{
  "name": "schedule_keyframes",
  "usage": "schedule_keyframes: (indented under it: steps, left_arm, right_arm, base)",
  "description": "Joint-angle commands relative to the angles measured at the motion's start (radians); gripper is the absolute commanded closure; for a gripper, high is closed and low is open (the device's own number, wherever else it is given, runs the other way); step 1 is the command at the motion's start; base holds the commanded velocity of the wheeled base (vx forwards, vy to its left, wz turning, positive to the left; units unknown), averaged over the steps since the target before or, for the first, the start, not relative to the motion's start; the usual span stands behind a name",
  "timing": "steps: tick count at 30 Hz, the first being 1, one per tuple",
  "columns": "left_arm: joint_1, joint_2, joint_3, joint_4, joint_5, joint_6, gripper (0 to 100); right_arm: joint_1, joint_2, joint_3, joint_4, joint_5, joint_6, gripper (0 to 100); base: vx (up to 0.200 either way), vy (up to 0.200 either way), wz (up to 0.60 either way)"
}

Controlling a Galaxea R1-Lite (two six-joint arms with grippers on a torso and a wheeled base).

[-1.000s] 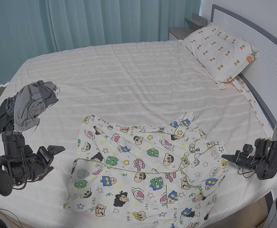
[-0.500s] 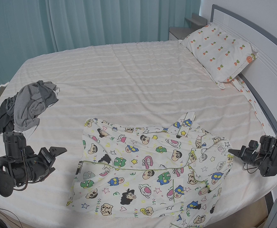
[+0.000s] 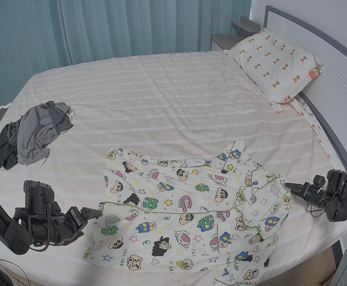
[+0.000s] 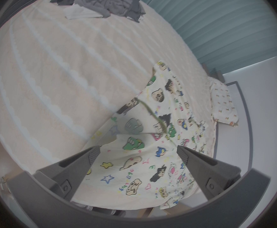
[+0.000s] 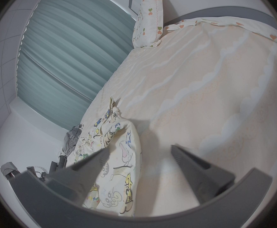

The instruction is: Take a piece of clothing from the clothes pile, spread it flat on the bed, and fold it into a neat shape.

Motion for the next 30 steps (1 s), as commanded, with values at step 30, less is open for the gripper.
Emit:
schedule_keyframes:
  steps: [30]
  left_arm:
    - [-0.080, 0.427, -0.148, -0.304, 0.190, -0.037, 0]
  right_arm:
    - [0.022, -0.002, 0.072, -0.098, 0.002, -0.008, 0]
  base:
    - [0.000, 0.000, 0.00]
